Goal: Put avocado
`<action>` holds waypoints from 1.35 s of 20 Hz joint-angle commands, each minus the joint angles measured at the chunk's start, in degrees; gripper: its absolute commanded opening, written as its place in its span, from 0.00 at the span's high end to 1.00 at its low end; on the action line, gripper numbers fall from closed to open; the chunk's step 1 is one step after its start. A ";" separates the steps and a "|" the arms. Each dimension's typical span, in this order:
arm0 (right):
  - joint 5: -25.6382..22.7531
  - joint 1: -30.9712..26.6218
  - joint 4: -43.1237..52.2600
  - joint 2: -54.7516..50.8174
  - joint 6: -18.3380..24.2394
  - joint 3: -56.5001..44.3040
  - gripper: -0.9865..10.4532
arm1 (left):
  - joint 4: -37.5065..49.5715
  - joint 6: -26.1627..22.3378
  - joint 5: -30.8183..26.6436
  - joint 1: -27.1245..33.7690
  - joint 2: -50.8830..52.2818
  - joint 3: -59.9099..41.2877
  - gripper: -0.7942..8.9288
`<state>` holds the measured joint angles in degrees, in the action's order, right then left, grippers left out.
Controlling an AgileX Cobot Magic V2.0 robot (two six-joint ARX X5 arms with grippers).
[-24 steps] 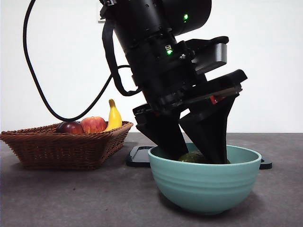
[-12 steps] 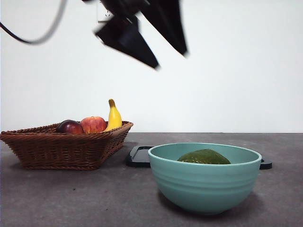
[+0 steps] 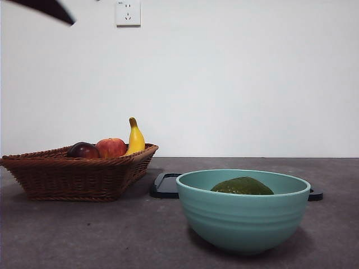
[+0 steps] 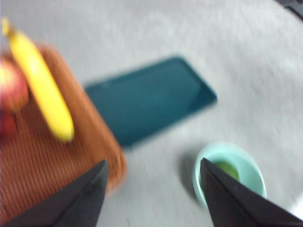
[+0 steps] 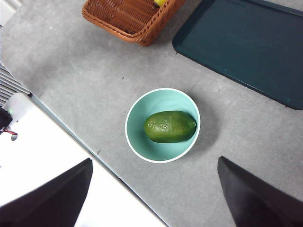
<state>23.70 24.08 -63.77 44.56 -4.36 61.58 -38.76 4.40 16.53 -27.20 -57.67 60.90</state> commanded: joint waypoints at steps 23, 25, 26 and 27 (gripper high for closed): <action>-6.10 4.79 14.56 31.93 2.05 -5.57 0.61 | -15.56 -3.80 15.61 -1.75 13.25 -8.26 0.60; -7.32 5.33 16.68 34.91 2.03 -5.77 0.61 | -15.56 -3.82 15.61 -1.75 13.25 -8.26 0.60; -7.80 5.55 17.57 36.22 2.03 -5.77 0.63 | -15.56 -3.82 15.61 -1.75 13.25 -8.26 0.60; -7.72 5.66 18.62 37.51 2.03 -5.77 0.65 | -15.56 -3.82 15.61 -1.75 13.25 -8.26 0.60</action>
<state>16.21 29.28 -45.50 81.30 -2.79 55.44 -54.61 1.34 31.83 -28.67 -44.14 52.16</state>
